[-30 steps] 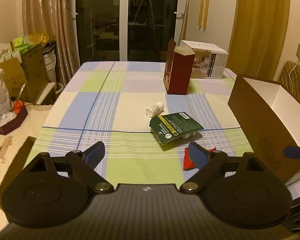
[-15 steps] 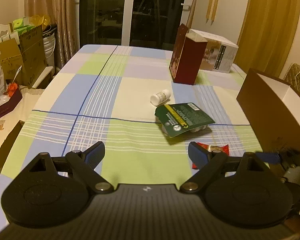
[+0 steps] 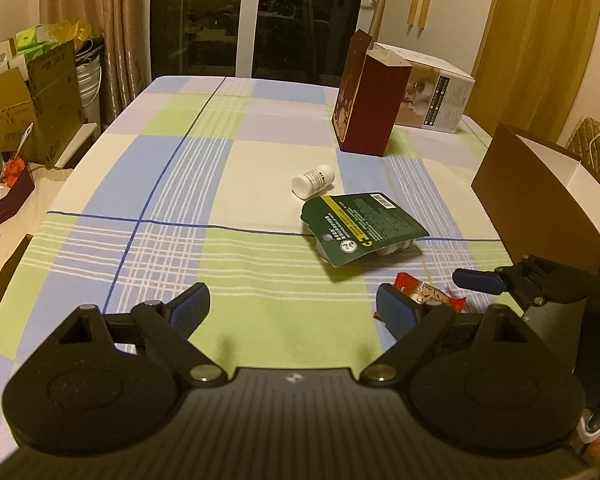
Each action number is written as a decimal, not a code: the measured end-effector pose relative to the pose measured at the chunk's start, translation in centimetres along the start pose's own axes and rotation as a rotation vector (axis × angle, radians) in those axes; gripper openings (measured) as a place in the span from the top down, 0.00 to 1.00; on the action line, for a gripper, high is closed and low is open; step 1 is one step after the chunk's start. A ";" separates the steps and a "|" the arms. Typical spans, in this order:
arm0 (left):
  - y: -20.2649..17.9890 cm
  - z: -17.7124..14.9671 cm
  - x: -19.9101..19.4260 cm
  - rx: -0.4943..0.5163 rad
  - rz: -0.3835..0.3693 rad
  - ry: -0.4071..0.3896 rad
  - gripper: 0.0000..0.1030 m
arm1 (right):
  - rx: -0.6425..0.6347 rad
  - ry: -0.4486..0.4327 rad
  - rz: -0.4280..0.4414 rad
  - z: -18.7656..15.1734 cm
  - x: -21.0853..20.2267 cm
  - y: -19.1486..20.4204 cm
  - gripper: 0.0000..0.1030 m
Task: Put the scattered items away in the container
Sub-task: 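Grasp the red candy packet with the right gripper and lift it, then grasp the green card package with the left gripper while the right holds the candy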
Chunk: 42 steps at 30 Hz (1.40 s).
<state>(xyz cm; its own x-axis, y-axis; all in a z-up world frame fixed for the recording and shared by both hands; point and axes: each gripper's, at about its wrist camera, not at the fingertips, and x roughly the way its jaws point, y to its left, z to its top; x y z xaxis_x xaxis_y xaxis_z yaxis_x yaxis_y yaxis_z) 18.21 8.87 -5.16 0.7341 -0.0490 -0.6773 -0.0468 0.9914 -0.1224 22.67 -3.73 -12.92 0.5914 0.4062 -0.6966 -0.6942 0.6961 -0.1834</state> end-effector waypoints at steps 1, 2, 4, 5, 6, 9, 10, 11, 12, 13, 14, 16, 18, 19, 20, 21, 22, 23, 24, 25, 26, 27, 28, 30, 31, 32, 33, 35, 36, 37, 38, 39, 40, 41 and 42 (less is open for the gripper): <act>0.0 0.0 0.1 -0.003 0.000 0.003 0.15 | -0.004 0.001 0.002 0.0 0.0 0.0 0.47; 0.1 -0.1 0.2 -0.005 -0.001 0.005 0.15 | -0.009 0.003 0.002 0.0 -0.1 0.0 0.53; 0.0 -0.1 0.3 -0.007 -0.003 0.011 0.15 | 0.002 0.010 0.002 0.0 -0.3 -0.1 0.65; 0.0 -0.1 0.4 -0.006 -0.003 0.013 0.15 | 0.021 0.014 0.000 -0.2 -0.5 -0.3 0.65; -0.1 -0.1 0.6 -0.002 -0.003 0.014 0.15 | 0.046 0.020 -0.004 -0.3 -0.7 -0.6 0.66; -0.6 -0.1 1.0 0.009 -0.014 0.018 0.15 | 0.134 0.039 -0.028 -1.1 -1.6 -1.7 0.66; -0.8 -0.1 1.2 0.012 -0.026 0.020 0.16 | 0.157 0.044 -0.037 -1.4 -2.1 -2.0 0.66; -1.1 -0.1 1.4 0.018 -0.036 0.021 0.16 | 0.179 0.049 -0.044 -1.7 -2.5 -2.3 0.66; -1.4 -0.1 1.6 0.026 -0.046 0.024 0.18 | 0.198 0.054 -0.048 -2.1 -3.0 -2.5 0.66; -1.8 -0.1 2.0 0.038 -0.057 0.030 0.20 | 0.211 0.058 -0.052 -2.5 -3.4 -2.7 0.66; -2.3 -0.1 2.4 0.051 -0.068 0.037 0.22 | 0.218 0.061 -0.053 -2.8 -3.9 -2.7 0.66; -3.1 -0.1 3.2 0.068 -0.091 0.054 0.30 | 0.225 0.065 -0.052 -3.4 -4.8 -2.7 0.66; -4.1 -0.1 4.1 0.087 -0.109 0.066 0.40 | 0.234 0.069 -0.052 -3.8 -5.5 -2.6 0.67; -4.6 -0.1 4.5 0.100 -0.114 0.071 0.41 | 0.239 0.070 -0.053 -4.0 -5.8 -2.6 0.67; -5.0 -0.1 4.9 0.112 -0.117 0.071 0.41 | 0.245 0.071 -0.055 -4.2 -6.0 -2.6 0.67; -5.5 0.0 5.3 0.123 -0.122 0.072 0.42 | 0.250 0.072 -0.055 -4.3 -6.2 -2.7 0.67; -6.0 0.1 5.7 0.133 -0.130 0.074 0.42 | 0.253 0.073 -0.056 -4.4 -6.3 -2.7 0.67; -6.4 0.1 6.0 0.142 -0.135 0.075 0.44 | 0.254 0.072 -0.056 -4.5 -6.4 -2.7 0.67; -7.0 0.2 6.5 0.153 -0.142 0.076 0.45 | 0.255 0.072 -0.056 -4.6 -6.5 -2.7 0.67; -7.4 0.3 6.8 0.162 -0.147 0.076 0.45 | 0.256 0.072 -0.055 -4.7 -6.5 -2.7 0.67; -7.9 0.5 7.2 0.171 -0.152 0.076 0.45 | 0.259 0.072 -0.054 -4.7 -6.6 -2.8 0.67; -8.4 0.6 7.7 0.181 -0.156 0.075 0.44 | 0.263 0.072 -0.053 -4.8 -6.6 -2.8 0.67; -8.6 0.7 8.1 0.188 -0.157 0.075 0.44 | 0.265 0.072 -0.053 -4.8 -6.7 -2.9 0.67; -8.9 1.1 9.0 0.192 -0.151 0.070 0.44 | 0.270 0.071 -0.052 -4.9 -6.8 -3.0 0.67; -8.8 1.4 9.4 0.190 -0.144 0.066 0.44 | 0.272 0.070 -0.053 -4.9 -6.8 -3.1 0.67; -8.6 1.6 9.7 0.185 -0.135 0.061 0.44 | 0.270 0.069 -0.052 -5.0 -6.8 -3.1 0.67; -8.4 1.9 9.9 0.182 -0.121 0.054 0.44 | 0.268 0.068 -0.050 -5.0 -6.9 -3.1 0.67; -7.6 2.5 10.2 0.161 -0.097 0.040 0.45 | 0.270 0.066 -0.048 -5.1 -6.9 -3.1 0.67; -7.3 2.7 10.3 0.150 -0.088 0.038 0.45 | 0.271 0.065 -0.047 -5.1 -6.9 -3.1 0.66; -7.1 2.9 10.4 0.149 -0.084 0.037 0.46 | 0.274 0.064 -0.045 -5.1 -6.9 -3.1 0.67; -7.2 2.9 10.5 0.156 -0.082 0.038 0.46 | 0.276 0.063 -0.044 -5.1 -6.9 -3.1 0.67; -7.4 2.8 10.6 0.169 -0.087 0.042 0.46 | 0.277 0.062 -0.044 -5.1 -6.9 -3.1 0.67; -7.6 2.7 10.7 0.179 -0.093 0.046 0.46 | 0.277 0.061 -0.044 -5.1 -6.9 -3.1 0.67; -7.9 2.5 10.8 0.190 -0.099 0.050 0.46 | 0.276 0.060 -0.044 -5.2 -6.9 -3.1 0.67; -8.3 2.4 11.0 0.205 -0.104 0.052 0.45 | 0.275 0.059 -0.045 -5.2 -6.9 -3.1 0.67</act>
<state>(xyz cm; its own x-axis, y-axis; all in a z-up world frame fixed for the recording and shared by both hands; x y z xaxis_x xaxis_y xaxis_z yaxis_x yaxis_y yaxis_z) 28.31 0.38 -9.89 0.6913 -0.1532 -0.7062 0.1701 0.9843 -0.0470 18.63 -11.77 -11.18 0.5883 0.3420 -0.7328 -0.5259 0.8502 -0.0254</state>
